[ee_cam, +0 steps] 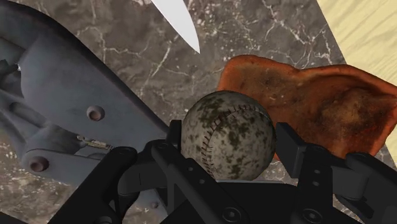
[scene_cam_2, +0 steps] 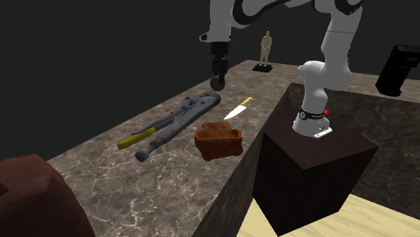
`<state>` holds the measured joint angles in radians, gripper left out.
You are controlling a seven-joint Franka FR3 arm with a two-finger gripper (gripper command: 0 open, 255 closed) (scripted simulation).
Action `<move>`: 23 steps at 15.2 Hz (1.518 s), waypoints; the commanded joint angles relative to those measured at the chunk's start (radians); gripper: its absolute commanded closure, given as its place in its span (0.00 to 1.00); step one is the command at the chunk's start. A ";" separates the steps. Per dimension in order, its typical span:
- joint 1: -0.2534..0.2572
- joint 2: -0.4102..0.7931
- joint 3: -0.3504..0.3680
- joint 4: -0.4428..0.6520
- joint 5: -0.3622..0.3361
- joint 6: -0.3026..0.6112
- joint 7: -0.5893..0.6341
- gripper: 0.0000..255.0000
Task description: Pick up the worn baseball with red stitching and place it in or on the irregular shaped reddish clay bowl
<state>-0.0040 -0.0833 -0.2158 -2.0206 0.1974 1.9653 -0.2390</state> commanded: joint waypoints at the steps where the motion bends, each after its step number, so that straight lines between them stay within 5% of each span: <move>1: 0.001 -0.004 0.002 0.013 -0.002 -0.016 0.007 1.00; 16: 0.164 0.171 0.173 0.230 0.000 0.003 0.342 1.00; 23: 0.165 0.187 0.174 0.157 0.008 0.091 0.325 1.00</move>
<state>0.1604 0.1021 -0.0427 -1.8522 0.2047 2.0428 0.0868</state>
